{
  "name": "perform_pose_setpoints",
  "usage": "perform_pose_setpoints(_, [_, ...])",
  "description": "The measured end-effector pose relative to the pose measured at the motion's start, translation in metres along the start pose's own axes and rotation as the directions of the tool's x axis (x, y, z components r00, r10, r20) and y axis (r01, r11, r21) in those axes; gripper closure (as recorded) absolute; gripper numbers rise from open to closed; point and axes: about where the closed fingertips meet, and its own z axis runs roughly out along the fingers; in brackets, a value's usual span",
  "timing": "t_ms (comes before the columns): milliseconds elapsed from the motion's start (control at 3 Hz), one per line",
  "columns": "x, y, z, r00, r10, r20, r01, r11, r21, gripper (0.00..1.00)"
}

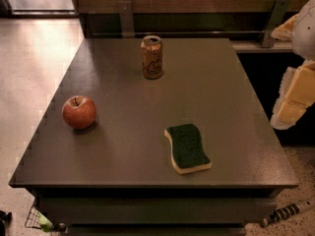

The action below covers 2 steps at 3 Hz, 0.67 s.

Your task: Pick apple

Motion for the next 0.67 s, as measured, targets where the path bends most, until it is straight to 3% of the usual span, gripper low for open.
perform_pose_setpoints(333, [0.000, 0.000, 0.000, 1.000, 0.000, 0.000, 0.000, 1.0000, 0.000, 0.00])
perform_pose_setpoints(667, [-0.013, 0.000, 0.004, 0.998, -0.007, 0.056, 0.006, 1.0000, 0.005, 0.00])
